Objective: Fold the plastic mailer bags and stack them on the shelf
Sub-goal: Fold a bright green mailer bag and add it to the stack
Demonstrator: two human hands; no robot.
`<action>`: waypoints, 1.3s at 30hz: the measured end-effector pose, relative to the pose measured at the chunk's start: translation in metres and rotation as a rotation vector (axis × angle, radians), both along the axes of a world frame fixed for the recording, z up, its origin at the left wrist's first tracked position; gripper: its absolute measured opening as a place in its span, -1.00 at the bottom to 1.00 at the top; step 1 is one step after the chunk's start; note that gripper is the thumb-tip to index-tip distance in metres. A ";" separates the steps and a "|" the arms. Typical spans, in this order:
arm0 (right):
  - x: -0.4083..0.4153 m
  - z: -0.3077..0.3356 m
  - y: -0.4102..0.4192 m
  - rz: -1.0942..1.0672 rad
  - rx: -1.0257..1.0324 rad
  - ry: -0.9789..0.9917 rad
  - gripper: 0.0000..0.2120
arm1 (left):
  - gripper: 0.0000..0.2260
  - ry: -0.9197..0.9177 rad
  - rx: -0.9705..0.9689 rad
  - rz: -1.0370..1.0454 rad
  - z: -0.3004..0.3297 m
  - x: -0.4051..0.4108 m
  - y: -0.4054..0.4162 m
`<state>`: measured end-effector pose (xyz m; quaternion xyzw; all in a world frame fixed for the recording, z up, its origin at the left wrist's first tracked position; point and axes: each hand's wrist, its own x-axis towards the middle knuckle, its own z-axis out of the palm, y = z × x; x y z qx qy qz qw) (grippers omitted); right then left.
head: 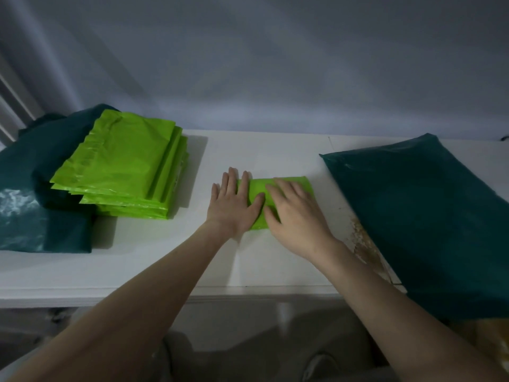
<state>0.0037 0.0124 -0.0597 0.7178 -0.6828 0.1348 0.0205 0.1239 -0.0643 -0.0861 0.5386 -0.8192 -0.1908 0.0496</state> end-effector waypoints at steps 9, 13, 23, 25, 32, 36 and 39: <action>-0.010 -0.018 -0.005 -0.024 0.086 0.030 -0.54 | -0.56 0.312 -0.135 -0.027 0.003 0.006 -0.004; -0.012 -0.020 -0.019 -0.070 0.079 -0.007 -0.52 | -0.48 0.248 -0.264 -0.084 0.005 0.023 -0.002; -0.004 -0.018 -0.035 -0.064 -0.072 -0.001 -0.70 | -0.36 -0.115 -0.376 -0.265 0.005 0.051 0.013; 0.003 -0.015 -0.033 -0.058 -0.158 0.033 -0.77 | -0.43 -0.143 -0.394 -0.258 0.004 0.050 0.015; 0.026 -0.016 -0.020 0.026 -0.091 0.155 -0.66 | -0.53 -0.109 -0.449 -0.243 0.005 0.048 0.024; 0.026 -0.024 -0.016 0.027 -0.081 0.197 -0.65 | -0.54 -0.123 -0.443 -0.220 -0.001 0.046 0.026; 0.029 -0.024 -0.015 0.008 -0.067 0.212 -0.56 | -0.54 -0.148 -0.467 -0.207 -0.004 0.043 0.028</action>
